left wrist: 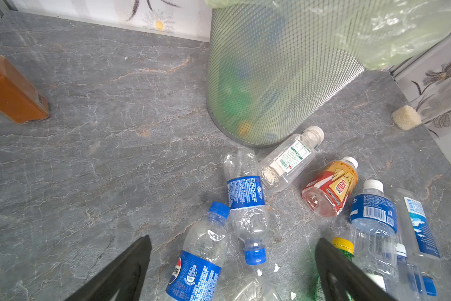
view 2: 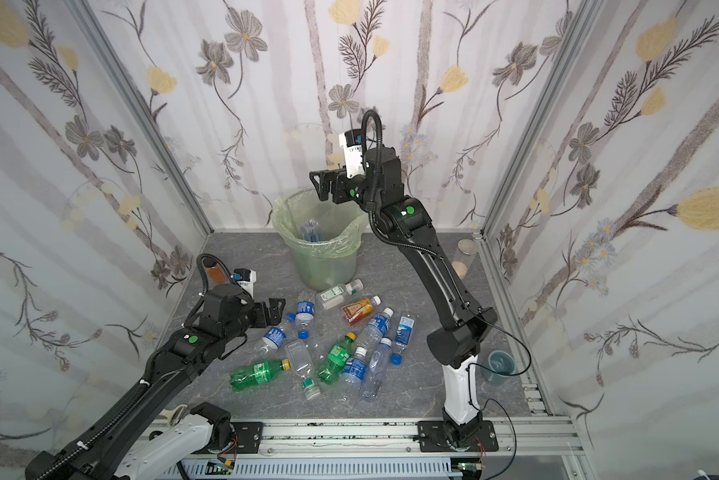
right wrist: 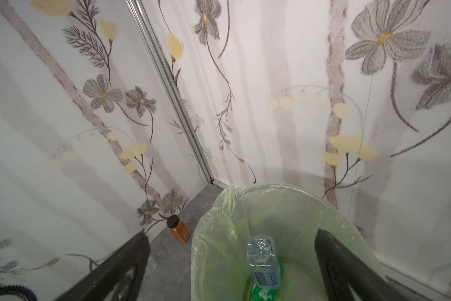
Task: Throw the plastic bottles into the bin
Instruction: 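Lift the soda water bottle with the right gripper and drop it into the bin, then withdraw the right gripper while the left gripper grasps a clear blue-capped bottle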
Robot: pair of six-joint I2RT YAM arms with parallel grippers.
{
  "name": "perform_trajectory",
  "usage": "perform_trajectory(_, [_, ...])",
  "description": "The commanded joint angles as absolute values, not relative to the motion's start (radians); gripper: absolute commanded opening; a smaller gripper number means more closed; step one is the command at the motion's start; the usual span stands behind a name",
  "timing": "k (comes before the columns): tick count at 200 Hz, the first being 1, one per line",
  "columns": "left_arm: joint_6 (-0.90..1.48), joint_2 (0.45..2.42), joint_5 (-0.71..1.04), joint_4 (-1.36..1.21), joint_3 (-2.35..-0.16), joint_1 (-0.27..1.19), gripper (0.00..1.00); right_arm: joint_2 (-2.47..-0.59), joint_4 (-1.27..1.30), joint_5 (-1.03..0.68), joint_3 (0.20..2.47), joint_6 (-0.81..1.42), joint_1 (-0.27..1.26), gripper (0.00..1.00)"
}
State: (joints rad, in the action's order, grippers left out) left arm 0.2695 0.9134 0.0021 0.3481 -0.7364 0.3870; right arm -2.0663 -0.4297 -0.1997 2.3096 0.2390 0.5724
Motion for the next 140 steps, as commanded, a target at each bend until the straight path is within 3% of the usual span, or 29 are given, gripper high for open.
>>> perform_trajectory(1, [0.266, 0.924, -0.005, 0.332, -0.745, 0.386, 1.00, -1.891, -0.298, -0.197, 2.045, 0.187, 0.573, 1.00])
perform_trajectory(21, [0.238, 0.946, -0.011, 0.339, -0.756, 0.385, 1.00, -1.703, -0.177, -0.188, 1.755, 0.181, 0.569, 1.00])
perform_trajectory(55, [0.170, 0.986, -0.027, 0.354, -0.779, 0.383, 1.00, -1.481, -0.167, -0.130, 1.472, 0.158, 0.562, 1.00])
perform_trajectory(140, [-0.071, 1.095, -0.075, 0.492, -0.858, 0.381, 1.00, -1.214, -0.138, -0.044, 1.075, 0.184, 0.530, 1.00])
